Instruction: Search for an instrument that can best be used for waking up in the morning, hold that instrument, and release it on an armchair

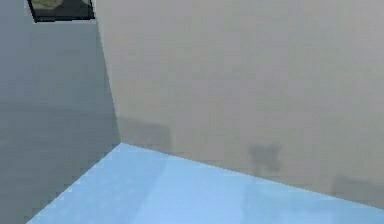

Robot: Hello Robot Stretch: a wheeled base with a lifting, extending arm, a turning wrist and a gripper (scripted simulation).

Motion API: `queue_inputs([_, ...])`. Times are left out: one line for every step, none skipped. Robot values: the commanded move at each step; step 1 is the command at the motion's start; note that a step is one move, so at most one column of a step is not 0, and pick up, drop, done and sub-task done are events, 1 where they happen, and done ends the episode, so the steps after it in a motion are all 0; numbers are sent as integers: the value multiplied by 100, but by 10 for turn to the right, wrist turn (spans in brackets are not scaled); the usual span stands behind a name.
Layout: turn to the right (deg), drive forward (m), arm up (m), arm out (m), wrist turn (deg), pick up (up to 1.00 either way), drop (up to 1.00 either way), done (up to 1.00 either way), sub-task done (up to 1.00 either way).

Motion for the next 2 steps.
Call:
queue_inputs([0,0,0,0,0,0,100,0,0])
queue_inputs([0,0,10,0,0,0,0,0,0])
